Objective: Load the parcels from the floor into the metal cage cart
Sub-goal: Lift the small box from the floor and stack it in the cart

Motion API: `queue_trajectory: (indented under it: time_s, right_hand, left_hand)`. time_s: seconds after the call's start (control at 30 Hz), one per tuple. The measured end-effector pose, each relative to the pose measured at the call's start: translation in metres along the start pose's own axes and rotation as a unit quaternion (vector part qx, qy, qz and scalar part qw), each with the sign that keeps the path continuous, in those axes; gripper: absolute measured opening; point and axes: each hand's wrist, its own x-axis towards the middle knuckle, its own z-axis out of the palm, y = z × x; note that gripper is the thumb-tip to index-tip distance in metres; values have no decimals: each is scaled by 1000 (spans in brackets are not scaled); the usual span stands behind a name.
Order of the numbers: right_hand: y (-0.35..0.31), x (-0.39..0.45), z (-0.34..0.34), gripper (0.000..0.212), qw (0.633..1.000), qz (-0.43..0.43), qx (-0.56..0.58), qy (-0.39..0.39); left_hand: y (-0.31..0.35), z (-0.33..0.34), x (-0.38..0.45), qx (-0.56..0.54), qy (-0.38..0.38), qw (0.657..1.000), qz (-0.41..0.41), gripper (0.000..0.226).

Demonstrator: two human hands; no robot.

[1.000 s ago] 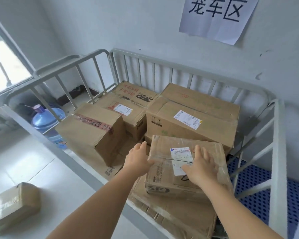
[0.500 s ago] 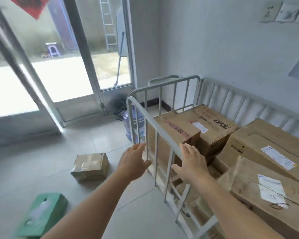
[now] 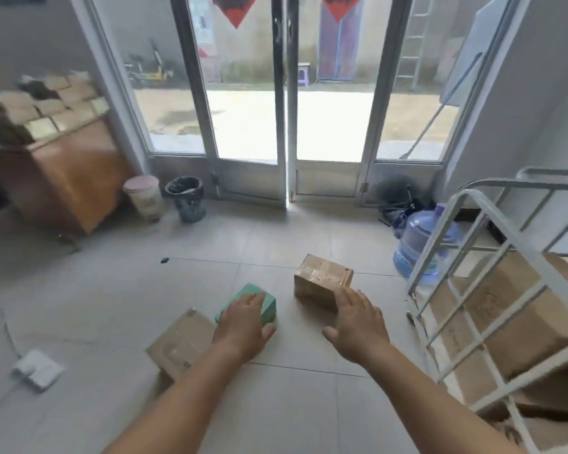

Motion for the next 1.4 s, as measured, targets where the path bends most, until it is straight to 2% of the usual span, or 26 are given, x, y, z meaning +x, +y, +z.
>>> queue_trajectory:
  time_s: [0.17,0.37,0.57,0.7,0.83,1.07,1.23,1.4]
  right_hand:
    - [-74,30,36,83,995,-66,-34,-62]
    - [-141,82,84,84,983,-127,-49,-127]
    - [-188,165,135,85,972,-151,-32,-176]
    - [-207,215,167,86,966,-156,-34,-202]
    - [-216,257,208,84,958,-156,-51,-233]
    - [-215,295,298,82,954,-100,-55,-276]
    - [-228,307,366,84,956,-22,-28,-290]
    - [-254,311,441,93,955,84,56,-279]
  left_hand:
    - [-90,6,-16,-24,-7,994,-107,71]
    - [-174,16,-15,-36,-40,971,-232,70]
    - [-238,23,31,-61,-59,938,-336,71]
    - [-269,35,69,-63,-76,922,-373,70]
    - [-309,53,108,-43,-101,913,-392,70]
    - [-391,97,161,-4,-154,910,-385,69]
    - [-458,136,207,8,-184,919,-350,70]
    - [-523,184,259,-15,-206,933,-295,77]
